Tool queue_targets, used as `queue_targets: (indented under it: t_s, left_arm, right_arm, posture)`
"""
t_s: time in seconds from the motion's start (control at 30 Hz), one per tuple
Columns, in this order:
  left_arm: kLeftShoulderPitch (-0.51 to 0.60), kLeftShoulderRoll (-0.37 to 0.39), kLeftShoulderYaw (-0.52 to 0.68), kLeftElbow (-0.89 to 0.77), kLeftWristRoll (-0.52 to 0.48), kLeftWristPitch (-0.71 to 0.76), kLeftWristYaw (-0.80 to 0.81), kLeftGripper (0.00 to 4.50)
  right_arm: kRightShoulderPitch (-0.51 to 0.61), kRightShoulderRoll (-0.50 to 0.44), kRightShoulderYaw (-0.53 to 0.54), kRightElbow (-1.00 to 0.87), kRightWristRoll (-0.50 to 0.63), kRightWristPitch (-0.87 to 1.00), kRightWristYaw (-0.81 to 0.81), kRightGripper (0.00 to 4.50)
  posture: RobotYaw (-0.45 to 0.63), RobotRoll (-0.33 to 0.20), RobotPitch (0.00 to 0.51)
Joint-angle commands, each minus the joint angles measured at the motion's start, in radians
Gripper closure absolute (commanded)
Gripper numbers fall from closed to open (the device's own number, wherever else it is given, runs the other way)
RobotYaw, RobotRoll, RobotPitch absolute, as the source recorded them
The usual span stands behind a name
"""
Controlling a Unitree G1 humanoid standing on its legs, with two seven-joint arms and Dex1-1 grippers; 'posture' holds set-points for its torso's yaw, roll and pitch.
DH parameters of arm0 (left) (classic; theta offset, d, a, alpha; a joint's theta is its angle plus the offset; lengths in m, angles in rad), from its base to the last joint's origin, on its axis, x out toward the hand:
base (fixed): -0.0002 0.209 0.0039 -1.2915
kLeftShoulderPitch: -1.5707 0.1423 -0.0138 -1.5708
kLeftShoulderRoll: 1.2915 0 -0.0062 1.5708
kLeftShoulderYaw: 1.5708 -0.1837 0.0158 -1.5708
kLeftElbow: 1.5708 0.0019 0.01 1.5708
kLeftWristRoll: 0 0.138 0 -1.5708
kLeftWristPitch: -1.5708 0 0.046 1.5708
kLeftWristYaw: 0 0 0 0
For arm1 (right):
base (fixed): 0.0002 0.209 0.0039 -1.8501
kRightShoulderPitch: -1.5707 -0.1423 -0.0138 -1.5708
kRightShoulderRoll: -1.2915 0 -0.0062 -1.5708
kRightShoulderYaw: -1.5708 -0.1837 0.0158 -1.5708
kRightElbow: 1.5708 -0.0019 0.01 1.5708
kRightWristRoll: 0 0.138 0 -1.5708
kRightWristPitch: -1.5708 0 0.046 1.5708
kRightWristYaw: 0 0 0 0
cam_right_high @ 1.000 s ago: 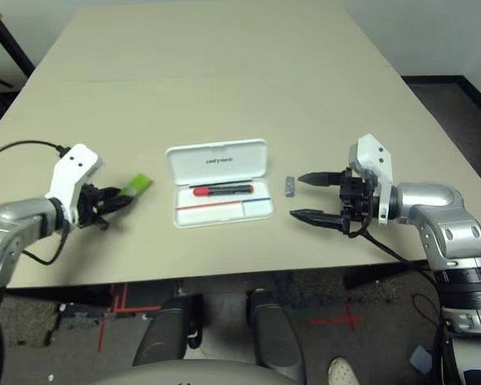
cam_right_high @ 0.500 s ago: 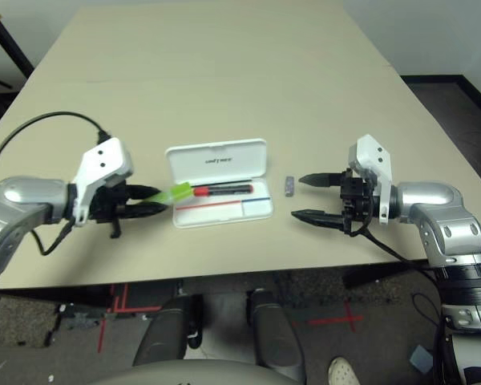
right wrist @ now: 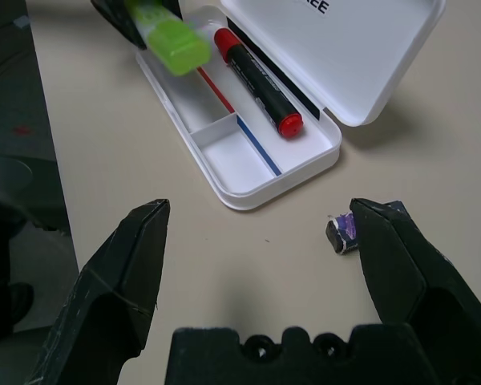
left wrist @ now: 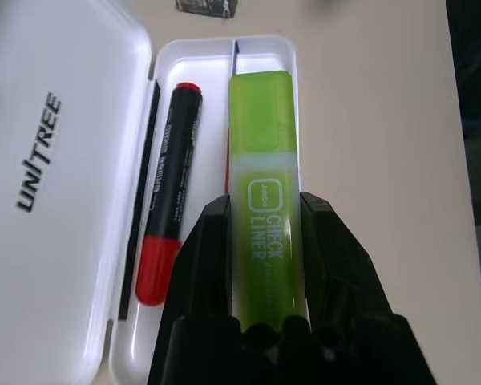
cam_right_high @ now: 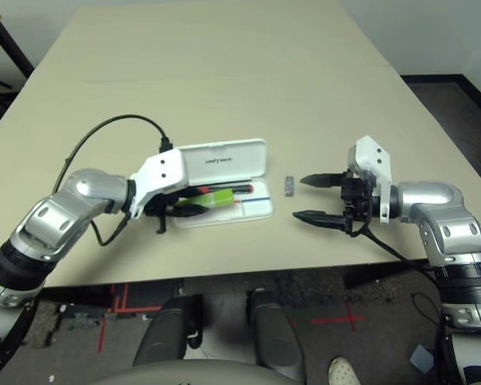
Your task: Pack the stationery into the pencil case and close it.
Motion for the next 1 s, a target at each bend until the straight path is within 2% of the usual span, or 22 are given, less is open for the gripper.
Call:
queue_targets:
  t_s: [0.03,0.3,0.53,0.83,1.0]
  left_arm:
    - [-0.01,-0.019,-0.041,0.027,0.042,-0.034,-0.01,3.4]
    - [-0.018,-0.051,-0.068,0.098,0.108,-0.098,-0.013,3.4]
    - [0.01,-0.042,-0.066,0.09,0.127,-0.108,-0.029,3.4]
    - [0.04,-0.005,-0.022,0.043,0.118,-0.105,-0.04,0.09]
    - [0.1,0.063,0.078,-0.018,0.088,-0.16,-0.055,0.04]
  right_arm:
    - [0.009,-0.007,0.014,-0.005,-0.009,-0.008,0.007,0.0]
    - [0.003,0.0,0.018,-0.005,-0.014,-0.011,0.003,0.0]
    - [0.008,0.004,0.017,-0.009,-0.017,-0.014,-0.001,0.0]
    - [-0.007,0.023,0.023,0.015,-0.031,-0.025,-0.012,0.0]
    - [-0.017,0.045,0.005,0.021,-0.019,-0.018,-0.042,0.0]
  posture:
    - [-0.02,0.0,0.16]
    - [-0.03,0.0,0.165]
    - [-0.03,0.0,0.166]
    - [-0.02,0.0,0.17]
    - [-0.01,0.0,0.175]
